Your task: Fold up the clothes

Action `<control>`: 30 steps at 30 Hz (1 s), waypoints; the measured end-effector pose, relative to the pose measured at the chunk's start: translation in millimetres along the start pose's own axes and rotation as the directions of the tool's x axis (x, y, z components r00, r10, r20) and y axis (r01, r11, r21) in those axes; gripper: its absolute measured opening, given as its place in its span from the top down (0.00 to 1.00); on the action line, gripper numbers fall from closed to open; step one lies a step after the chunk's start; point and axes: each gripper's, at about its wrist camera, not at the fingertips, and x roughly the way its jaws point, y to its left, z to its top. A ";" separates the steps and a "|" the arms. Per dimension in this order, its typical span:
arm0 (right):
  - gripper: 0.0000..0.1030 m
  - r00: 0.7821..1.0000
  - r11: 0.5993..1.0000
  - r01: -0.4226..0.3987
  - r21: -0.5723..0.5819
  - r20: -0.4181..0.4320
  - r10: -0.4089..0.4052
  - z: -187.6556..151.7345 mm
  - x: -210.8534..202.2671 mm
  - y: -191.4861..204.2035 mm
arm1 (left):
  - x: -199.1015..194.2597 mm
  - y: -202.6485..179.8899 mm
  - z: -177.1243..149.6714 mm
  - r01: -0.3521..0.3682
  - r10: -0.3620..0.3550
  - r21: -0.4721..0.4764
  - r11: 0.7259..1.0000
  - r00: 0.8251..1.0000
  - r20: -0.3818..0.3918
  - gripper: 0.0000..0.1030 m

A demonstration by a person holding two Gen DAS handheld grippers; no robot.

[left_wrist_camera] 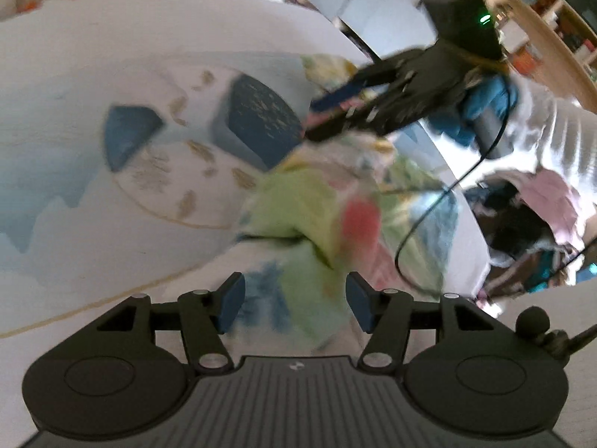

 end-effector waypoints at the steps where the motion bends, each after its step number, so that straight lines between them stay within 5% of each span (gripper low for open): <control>1: 0.00 1.000 1.000 -0.014 0.008 -0.016 0.014 6.4 8.8 1.5 | 0.2 6.2 -0.3 -0.018 0.019 -0.028 0.999 1.000 0.010 0.43; 8: 0.00 0.984 0.993 -0.061 -0.105 -0.171 0.042 21.4 43.1 36.6 | 27.0 41.6 -12.2 -0.119 0.114 -0.158 0.980 0.993 -0.039 0.44; 15: 0.00 0.975 0.986 -0.041 -0.160 -0.224 0.004 -0.9 38.4 59.6 | 32.5 27.9 -20.9 -0.080 0.076 -0.140 0.987 0.997 -0.032 0.44; 20: 0.00 0.992 0.971 0.004 -0.241 -0.122 -0.035 2.8 11.9 83.5 | 33.9 27.3 -22.3 -0.068 0.066 -0.148 0.987 0.998 -0.020 0.48; 22: 0.00 0.998 0.973 0.004 -0.231 -0.058 -0.018 13.8 -6.0 85.0 | 31.4 25.8 -24.7 -0.062 0.062 -0.144 0.988 0.998 -0.005 0.71; 30: 0.00 0.984 0.960 0.098 -0.262 0.172 -0.054 89.9 -24.6 83.6 | 4.5 46.1 -13.7 -0.104 0.119 -0.182 0.978 0.990 0.074 0.74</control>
